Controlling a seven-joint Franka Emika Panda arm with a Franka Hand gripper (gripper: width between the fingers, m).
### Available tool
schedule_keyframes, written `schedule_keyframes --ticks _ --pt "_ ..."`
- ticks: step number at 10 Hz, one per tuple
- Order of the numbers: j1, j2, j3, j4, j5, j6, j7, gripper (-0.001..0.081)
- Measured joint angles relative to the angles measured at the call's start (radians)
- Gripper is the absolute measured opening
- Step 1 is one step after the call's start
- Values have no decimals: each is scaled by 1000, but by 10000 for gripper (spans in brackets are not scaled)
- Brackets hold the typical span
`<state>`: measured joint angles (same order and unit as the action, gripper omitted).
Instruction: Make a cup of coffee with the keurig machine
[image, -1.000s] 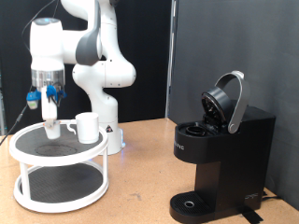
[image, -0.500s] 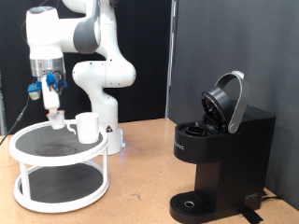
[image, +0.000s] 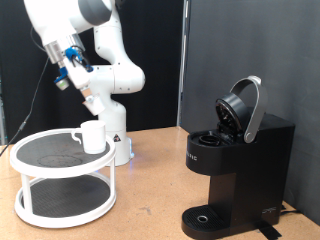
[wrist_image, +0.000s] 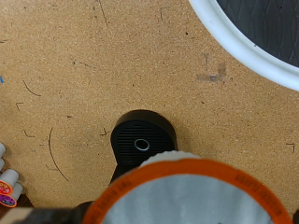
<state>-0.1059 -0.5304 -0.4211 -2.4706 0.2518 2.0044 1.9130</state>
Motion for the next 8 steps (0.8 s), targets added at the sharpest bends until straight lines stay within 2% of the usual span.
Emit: schedule_keyframes --ticks 1,2,5,7,8 --pt "0 1 -1 -2 -2 0 -10 396" --pt "6 3 -6 0 45 -8 -10 396" --pt "75 27 -8 39 274 -60 23 396" --pt "109 37 25 45 371 -19 76 396" --pt "114 39 40 45 382 5 101 396"
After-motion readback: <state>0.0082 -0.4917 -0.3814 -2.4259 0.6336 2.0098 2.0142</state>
